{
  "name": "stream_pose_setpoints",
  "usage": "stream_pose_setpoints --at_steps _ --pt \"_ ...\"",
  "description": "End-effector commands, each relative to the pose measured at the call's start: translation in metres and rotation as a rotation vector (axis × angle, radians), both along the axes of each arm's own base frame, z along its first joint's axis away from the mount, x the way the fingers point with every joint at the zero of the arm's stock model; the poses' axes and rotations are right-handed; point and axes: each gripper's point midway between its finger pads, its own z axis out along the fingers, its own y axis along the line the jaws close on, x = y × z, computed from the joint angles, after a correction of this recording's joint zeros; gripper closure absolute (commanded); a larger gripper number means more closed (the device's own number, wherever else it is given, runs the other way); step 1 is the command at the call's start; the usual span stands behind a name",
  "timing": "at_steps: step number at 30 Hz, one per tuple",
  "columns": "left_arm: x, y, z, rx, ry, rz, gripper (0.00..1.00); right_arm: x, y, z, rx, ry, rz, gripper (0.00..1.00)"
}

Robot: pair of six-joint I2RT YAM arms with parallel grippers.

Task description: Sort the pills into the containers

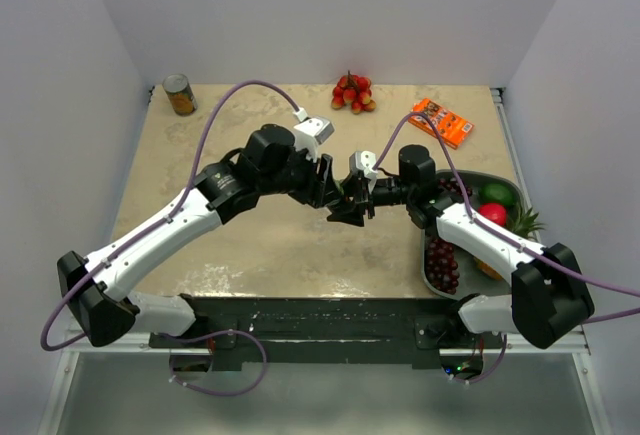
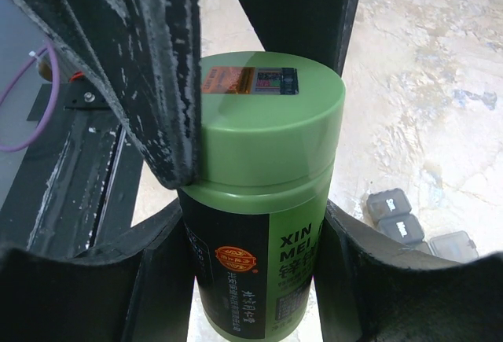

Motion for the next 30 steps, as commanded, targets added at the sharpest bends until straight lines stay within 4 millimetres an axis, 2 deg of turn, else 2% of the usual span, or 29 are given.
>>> stream_pose_setpoints --at_steps 1,3,4,6,8,10,14,17,18,21,24,25,26,27,29,30 --pt "0.000 0.001 0.015 0.037 -0.117 -0.081 0.61 0.006 0.004 0.031 0.054 -0.086 0.003 1.00" --pt "-0.007 0.002 0.017 0.044 -0.166 -0.148 0.65 0.007 0.003 0.031 0.054 -0.086 0.002 1.00" --pt "-0.011 0.004 0.010 0.075 -0.215 -0.222 0.65 0.006 0.003 0.031 0.054 -0.085 0.003 1.00" --pt "-0.026 0.003 0.010 0.070 -0.263 -0.339 0.66 0.007 0.004 0.032 0.055 -0.087 0.003 1.00" --pt "-0.035 0.007 0.000 0.118 -0.352 -0.473 0.66 0.006 0.003 0.031 0.055 -0.085 0.005 1.00" --pt "-0.035 0.013 -0.003 0.149 -0.400 -0.497 0.66 0.006 0.003 0.032 0.056 -0.089 0.005 1.00" --pt "-0.036 0.011 -0.005 0.133 -0.385 -0.512 0.64 0.006 0.004 0.031 0.055 -0.085 0.006 1.00" --pt "-0.034 0.007 -0.001 0.106 -0.371 -0.485 0.57 0.006 0.004 0.031 0.054 -0.085 0.008 1.00" --pt "-0.034 0.007 0.001 0.097 -0.366 -0.473 0.50 0.006 0.004 0.031 0.055 -0.086 0.008 1.00" --pt "-0.031 0.005 0.006 0.078 -0.358 -0.439 0.41 0.006 0.003 0.031 0.054 -0.082 0.006 1.00" --pt "-0.030 0.005 0.006 0.070 -0.349 -0.421 0.42 0.006 0.003 0.031 0.054 -0.082 0.006 1.00" --pt "-0.030 0.005 0.004 0.073 -0.346 -0.422 0.44 0.006 0.003 0.031 0.055 -0.087 0.006 1.00" --pt "-0.031 0.005 0.002 0.075 -0.344 -0.428 0.51 0.006 0.003 0.031 0.054 -0.084 0.006 1.00" --pt "-0.031 0.005 0.000 0.077 -0.342 -0.431 0.76 0.006 0.003 0.031 0.055 -0.087 0.006 1.00" --pt "-0.031 0.008 -0.004 0.092 -0.336 -0.430 0.95 0.006 0.003 0.030 0.054 -0.085 0.005 1.00" --pt "-0.032 0.008 -0.005 0.097 -0.332 -0.434 1.00 0.006 0.003 0.031 0.055 -0.088 0.005 1.00"
